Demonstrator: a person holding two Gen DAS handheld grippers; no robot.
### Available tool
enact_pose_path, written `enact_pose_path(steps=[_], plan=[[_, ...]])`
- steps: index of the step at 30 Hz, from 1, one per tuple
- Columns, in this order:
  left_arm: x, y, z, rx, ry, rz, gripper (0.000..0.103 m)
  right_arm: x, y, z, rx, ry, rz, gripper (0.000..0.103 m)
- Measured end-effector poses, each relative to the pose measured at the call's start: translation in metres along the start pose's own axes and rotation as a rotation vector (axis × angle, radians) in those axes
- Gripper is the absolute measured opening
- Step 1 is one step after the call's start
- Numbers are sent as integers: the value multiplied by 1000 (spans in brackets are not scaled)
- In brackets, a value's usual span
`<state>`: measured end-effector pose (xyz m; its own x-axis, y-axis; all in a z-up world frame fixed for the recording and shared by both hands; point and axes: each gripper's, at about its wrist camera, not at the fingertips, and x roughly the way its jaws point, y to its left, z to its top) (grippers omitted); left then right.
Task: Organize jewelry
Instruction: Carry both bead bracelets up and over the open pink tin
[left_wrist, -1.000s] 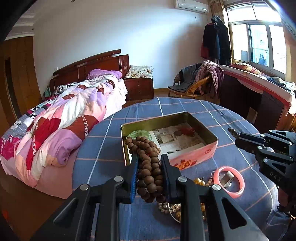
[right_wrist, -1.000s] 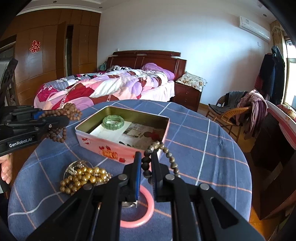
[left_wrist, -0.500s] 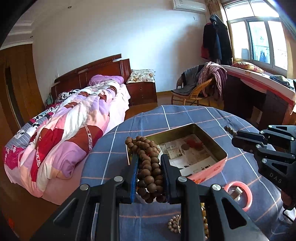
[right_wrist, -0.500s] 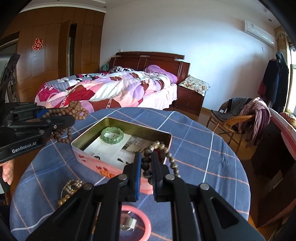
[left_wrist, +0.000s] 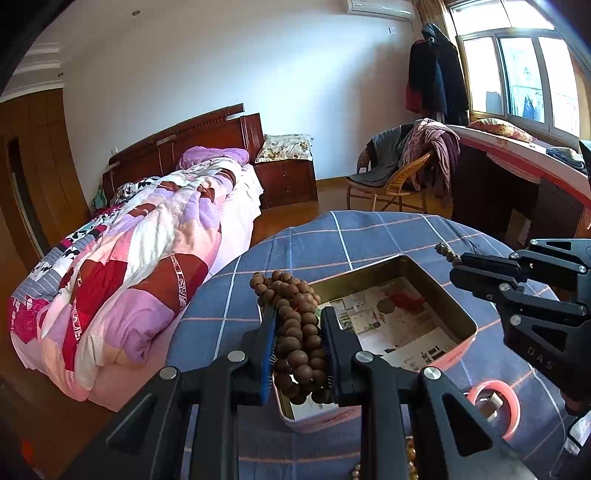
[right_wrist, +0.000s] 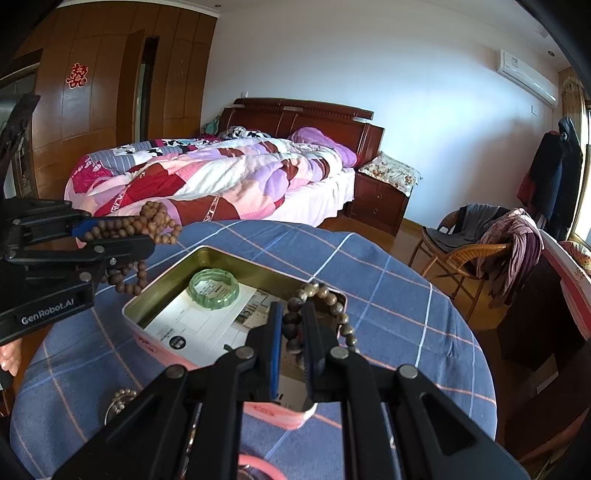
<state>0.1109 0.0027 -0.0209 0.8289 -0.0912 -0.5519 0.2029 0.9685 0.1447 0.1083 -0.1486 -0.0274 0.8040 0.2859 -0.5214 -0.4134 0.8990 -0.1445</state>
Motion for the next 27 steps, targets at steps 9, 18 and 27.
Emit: enact_pose_path(steps=[9, 18, 27], plan=[[15, 0, 13, 8, 2, 6, 23, 17, 6, 7, -21, 13, -5, 12], [34, -1, 18, 26, 20, 22, 23, 37, 2, 13, -12, 34, -13, 12], [53, 1, 14, 28, 56, 30, 23, 52, 2, 9, -18, 72, -17, 12]])
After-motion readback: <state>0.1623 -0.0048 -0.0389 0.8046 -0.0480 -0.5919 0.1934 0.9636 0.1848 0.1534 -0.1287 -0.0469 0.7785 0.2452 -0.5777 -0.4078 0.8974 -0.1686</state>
